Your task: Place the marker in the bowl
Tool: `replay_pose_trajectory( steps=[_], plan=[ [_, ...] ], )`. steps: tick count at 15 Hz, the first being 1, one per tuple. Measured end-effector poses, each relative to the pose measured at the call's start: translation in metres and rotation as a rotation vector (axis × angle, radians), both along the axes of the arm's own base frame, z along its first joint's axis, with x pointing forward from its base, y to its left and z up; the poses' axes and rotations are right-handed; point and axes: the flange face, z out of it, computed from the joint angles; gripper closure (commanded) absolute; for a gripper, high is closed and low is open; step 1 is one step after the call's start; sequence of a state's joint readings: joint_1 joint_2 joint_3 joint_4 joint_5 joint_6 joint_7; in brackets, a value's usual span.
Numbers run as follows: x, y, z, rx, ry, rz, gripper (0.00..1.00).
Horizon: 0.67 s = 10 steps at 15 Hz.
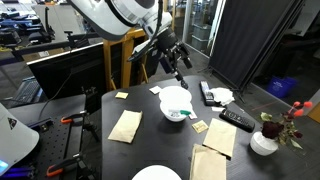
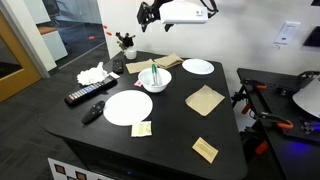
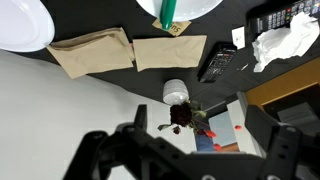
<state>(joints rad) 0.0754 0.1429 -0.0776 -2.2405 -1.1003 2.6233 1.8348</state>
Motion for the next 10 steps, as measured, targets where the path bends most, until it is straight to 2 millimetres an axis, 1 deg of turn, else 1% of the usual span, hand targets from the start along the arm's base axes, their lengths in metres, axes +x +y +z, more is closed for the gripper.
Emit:
replay_pose_trajectory(
  steps=[3, 5, 10],
  plan=[
    [-0.008, 0.000, 0.015, 0.006, -0.009, 0.006, 0.00],
    [-0.014, 0.000, 0.022, 0.007, -0.011, 0.013, 0.00],
    [-0.018, 0.000, 0.023, 0.007, -0.009, 0.014, 0.00]
  ],
)
